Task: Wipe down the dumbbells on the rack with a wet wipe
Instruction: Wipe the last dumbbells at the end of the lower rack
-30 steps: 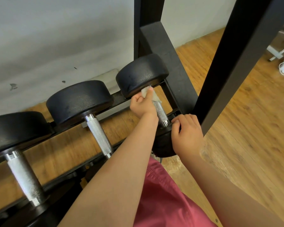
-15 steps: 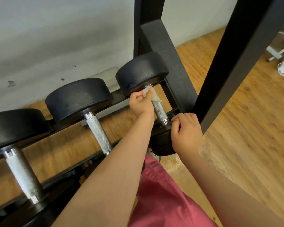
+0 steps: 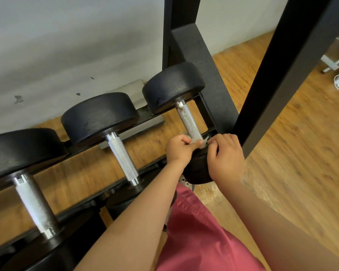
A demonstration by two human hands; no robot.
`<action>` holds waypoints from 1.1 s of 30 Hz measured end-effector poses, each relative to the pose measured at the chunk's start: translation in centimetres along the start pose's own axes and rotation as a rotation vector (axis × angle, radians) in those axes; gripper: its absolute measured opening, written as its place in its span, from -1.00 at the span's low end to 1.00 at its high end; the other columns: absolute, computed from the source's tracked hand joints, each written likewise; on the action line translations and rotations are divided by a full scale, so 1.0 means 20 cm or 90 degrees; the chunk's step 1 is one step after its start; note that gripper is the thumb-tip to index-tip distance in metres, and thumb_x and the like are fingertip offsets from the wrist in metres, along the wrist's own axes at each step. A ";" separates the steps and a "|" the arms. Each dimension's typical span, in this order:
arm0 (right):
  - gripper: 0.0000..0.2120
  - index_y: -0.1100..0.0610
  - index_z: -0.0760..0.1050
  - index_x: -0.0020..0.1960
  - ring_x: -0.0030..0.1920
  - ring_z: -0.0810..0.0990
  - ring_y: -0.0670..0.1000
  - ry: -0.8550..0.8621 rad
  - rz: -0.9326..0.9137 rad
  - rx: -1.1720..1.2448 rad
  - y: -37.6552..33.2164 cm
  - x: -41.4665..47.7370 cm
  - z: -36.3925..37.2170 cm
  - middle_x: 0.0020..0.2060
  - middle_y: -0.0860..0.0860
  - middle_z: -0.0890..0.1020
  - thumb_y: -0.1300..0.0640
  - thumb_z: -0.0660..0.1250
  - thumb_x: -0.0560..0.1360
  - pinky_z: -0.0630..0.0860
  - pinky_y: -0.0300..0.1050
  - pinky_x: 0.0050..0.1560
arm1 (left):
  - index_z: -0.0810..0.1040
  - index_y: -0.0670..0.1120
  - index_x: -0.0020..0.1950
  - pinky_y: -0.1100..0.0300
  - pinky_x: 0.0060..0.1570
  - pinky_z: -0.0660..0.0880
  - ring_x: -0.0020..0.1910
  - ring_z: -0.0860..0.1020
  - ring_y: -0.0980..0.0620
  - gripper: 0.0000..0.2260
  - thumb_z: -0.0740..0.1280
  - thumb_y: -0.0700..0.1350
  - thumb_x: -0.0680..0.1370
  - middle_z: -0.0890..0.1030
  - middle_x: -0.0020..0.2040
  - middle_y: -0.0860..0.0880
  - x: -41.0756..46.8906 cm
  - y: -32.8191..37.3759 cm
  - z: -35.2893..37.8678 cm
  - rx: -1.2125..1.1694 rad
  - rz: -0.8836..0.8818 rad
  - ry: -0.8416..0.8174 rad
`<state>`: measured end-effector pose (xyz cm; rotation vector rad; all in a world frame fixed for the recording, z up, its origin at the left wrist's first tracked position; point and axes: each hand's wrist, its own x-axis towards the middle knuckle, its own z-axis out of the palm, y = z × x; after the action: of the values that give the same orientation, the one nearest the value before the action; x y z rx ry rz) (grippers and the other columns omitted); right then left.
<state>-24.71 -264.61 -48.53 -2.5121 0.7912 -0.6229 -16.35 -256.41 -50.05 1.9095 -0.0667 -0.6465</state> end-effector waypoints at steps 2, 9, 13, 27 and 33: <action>-0.68 0.16 0.51 -0.24 -0.13 0.42 -0.02 -0.002 0.001 0.001 0.00 0.00 0.00 -0.29 0.01 0.54 0.10 0.03 0.51 0.39 -0.08 -0.12 | 0.41 -0.08 -0.39 0.05 -0.20 0.48 -0.31 0.45 0.05 -0.65 0.54 -0.04 0.41 0.46 -0.37 -0.01 0.01 0.02 -0.03 0.043 -0.027 -0.078; -0.67 0.16 0.51 -0.23 -0.12 0.42 -0.03 -0.007 0.004 -0.003 0.01 0.00 -0.01 -0.28 0.01 0.55 0.09 0.03 0.52 0.37 -0.11 -0.10 | 0.62 -0.14 -0.23 0.12 -0.15 0.53 -0.14 0.60 0.01 -0.73 0.52 0.06 0.42 0.65 -0.19 -0.08 -0.02 0.05 -0.04 0.067 -0.075 -0.089; -0.67 0.17 0.51 -0.23 -0.13 0.42 -0.03 -0.005 0.002 -0.001 0.00 0.00 -0.01 -0.29 0.00 0.54 0.09 0.03 0.52 0.36 -0.14 -0.11 | 0.63 -0.09 -0.05 0.12 -0.03 0.57 0.01 0.62 -0.02 -0.81 0.54 -0.05 0.42 0.67 -0.06 -0.04 -0.04 0.04 -0.04 -0.041 -0.117 -0.103; -0.65 0.17 0.52 -0.23 -0.14 0.42 -0.04 0.006 0.003 0.017 0.00 0.00 -0.01 -0.30 -0.01 0.53 0.09 0.02 0.53 0.37 -0.12 -0.14 | 0.62 -0.19 0.11 0.10 0.03 0.62 -0.07 0.66 0.01 -0.71 0.52 -0.27 0.41 0.69 -0.03 -0.08 -0.05 0.06 0.00 -0.202 -0.139 0.105; -0.66 0.16 0.53 -0.23 -0.14 0.43 -0.03 0.007 0.003 0.017 0.00 0.00 -0.01 -0.30 0.00 0.55 0.09 0.03 0.52 0.37 -0.12 -0.13 | 0.62 -0.17 0.09 0.30 -0.17 0.58 -0.10 0.66 0.07 -0.75 0.50 -0.25 0.43 0.66 -0.14 0.03 0.01 0.12 0.00 -0.258 -0.089 0.193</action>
<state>-24.84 -264.59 -48.39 -2.4841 0.7866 -0.6418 -15.53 -257.45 -48.07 1.6042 0.3672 -0.4164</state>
